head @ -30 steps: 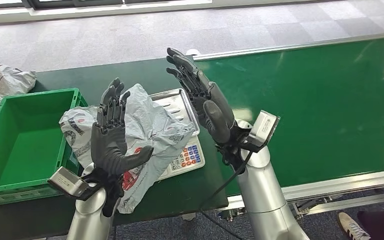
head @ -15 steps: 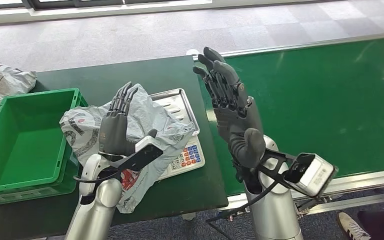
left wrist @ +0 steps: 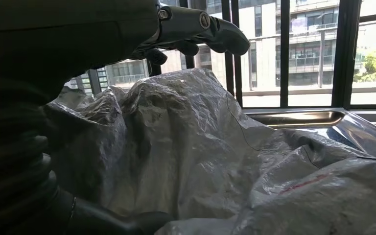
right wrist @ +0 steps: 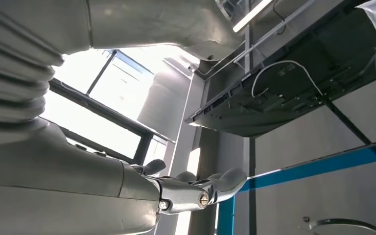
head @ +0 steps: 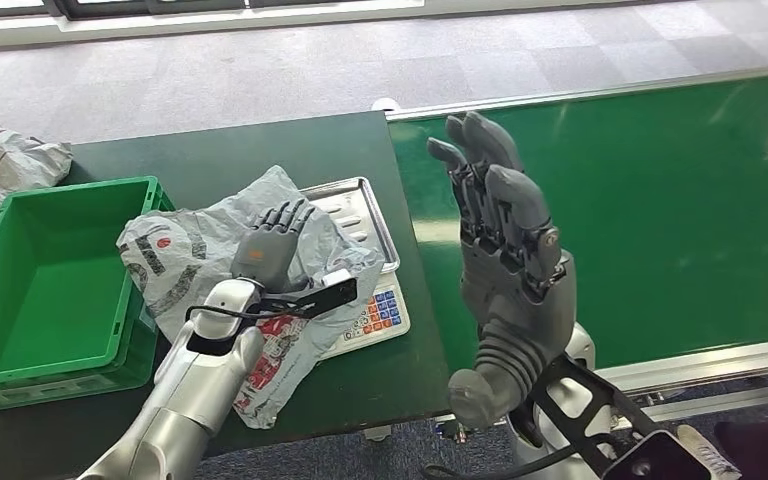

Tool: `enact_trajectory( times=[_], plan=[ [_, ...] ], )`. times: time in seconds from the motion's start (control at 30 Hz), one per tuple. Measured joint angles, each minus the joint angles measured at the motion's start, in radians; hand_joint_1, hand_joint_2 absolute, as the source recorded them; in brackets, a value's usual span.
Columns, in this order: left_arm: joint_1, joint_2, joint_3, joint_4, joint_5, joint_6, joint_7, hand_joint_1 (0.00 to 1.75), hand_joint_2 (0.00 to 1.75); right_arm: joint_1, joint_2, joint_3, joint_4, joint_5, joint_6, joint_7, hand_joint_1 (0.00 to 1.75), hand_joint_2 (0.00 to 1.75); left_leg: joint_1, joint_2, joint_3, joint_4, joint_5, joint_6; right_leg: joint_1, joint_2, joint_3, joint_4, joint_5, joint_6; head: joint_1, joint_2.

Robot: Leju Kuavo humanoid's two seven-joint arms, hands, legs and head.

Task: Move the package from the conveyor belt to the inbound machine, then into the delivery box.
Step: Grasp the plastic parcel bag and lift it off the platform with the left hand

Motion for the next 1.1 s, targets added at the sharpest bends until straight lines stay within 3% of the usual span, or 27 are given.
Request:
enact_trajectory(
  times=[0.17, 0.37, 0.57, 0.6, 0.7, 0.73, 1.1],
  plan=[
    [-0.043, 0.003, -0.021, 0.072, -0.01, -0.046, -0.019, 0.0, 1.75, -0.002, -0.012, 0.015, 0.0, 0.012, -0.017, 0.0, 0.0, 1.75, 0.0, -0.001, 0.0, 0.0, 0.0, 0.0, 0.0, -0.001, 0.001, 0.0, 0.0, 0.0, 0.0, 0.0],
    [-0.119, 0.007, -0.067, 0.161, -0.032, -0.182, -0.086, 0.0, 1.75, -0.013, -0.023, 0.028, 0.001, 0.018, -0.024, 0.001, 0.0, 1.75, 0.0, -0.004, 0.001, -0.001, -0.002, 0.001, -0.001, -0.005, 0.011, 0.0, -0.003, 0.001, 0.0, 0.0],
    [-0.151, 0.01, -0.087, 0.203, -0.032, -0.197, -0.095, 0.0, 1.75, -0.015, -0.028, 0.032, 0.001, 0.018, -0.025, 0.001, 0.0, 1.75, 0.0, -0.004, 0.006, -0.001, -0.004, 0.002, -0.001, -0.005, 0.018, 0.0, -0.005, 0.002, 0.0, 0.0],
    [-0.153, 0.01, -0.089, 0.207, -0.032, -0.199, -0.095, 0.25, 1.75, -0.016, -0.028, 0.032, 0.001, 0.018, -0.025, 0.001, 0.0, 1.75, 0.0, -0.004, 0.006, -0.001, -0.004, 0.002, -0.001, -0.005, 0.018, 0.0, -0.005, 0.002, 0.0, 0.0],
    [-0.157, 0.01, -0.096, 0.216, -0.032, -0.201, -0.098, 1.56, 1.75, -0.016, -0.029, 0.032, 0.001, 0.018, -0.025, 0.001, 0.0, 1.75, 0.0, -0.004, 0.007, -0.001, -0.004, 0.002, -0.001, -0.006, 0.019, 0.0, -0.005, 0.002, 0.0, 0.0],
    [-0.158, 0.011, -0.099, 0.219, -0.031, -0.204, -0.103, 1.75, 1.75, -0.016, -0.029, 0.032, 0.001, 0.018, -0.025, 0.001, 0.0, 1.75, 0.0, -0.005, 0.007, -0.001, -0.004, 0.002, -0.001, -0.006, 0.019, 0.0, -0.005, 0.003, 0.0, 0.0],
    [-0.177, 0.027, -0.105, 0.268, 0.039, -0.288, -0.216, 1.75, 1.75, -0.016, -0.035, 0.043, 0.002, 0.035, -0.033, 0.001, 0.0, 1.75, 0.0, -0.005, 0.007, -0.001, -0.003, 0.002, -0.001, -0.006, 0.019, 0.0, -0.005, 0.003, 0.0, 0.0]
  ],
)
